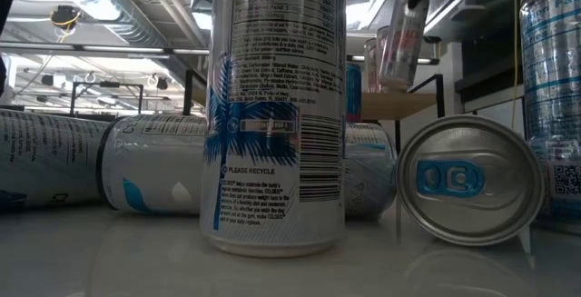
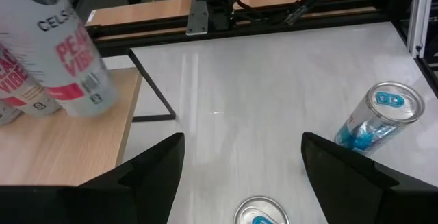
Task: Sort soda cans
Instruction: Put the white pink soda can on the shelf and align with other white pink soda cans
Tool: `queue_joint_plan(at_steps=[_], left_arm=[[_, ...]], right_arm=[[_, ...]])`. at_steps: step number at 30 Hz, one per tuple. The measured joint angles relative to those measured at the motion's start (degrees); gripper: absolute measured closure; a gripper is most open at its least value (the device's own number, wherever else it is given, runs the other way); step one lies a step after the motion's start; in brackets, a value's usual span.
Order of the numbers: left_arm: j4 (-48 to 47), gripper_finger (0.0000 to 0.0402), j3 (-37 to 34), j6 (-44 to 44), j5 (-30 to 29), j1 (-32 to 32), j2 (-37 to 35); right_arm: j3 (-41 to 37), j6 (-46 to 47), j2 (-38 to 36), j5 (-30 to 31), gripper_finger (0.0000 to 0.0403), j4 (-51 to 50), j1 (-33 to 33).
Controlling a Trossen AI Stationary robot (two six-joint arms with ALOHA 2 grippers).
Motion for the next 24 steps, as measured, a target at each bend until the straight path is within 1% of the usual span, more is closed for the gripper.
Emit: queue_joint_plan(at_steps=[5, 9, 24], left_arm=[[0.00, 0.0117, 0.00, -0.02, 0.00, 0.00, 0.02], [0.02, 0.0117, 0.00, -0.04, 0.00, 0.00, 0.02], [0.00, 0.0117, 0.00, -0.04, 0.00, -0.11, 0.07]], right_arm=[[0.00, -0.14, 0.00, -0.04, 0.0143, 0.00, -2.99], [0.00, -0.17, 0.00, -0.04, 0.0143, 0.02, -3.98], [0.00, -1.18, -0.02, -0.09, 0.0143, 0.04, -3.97]])
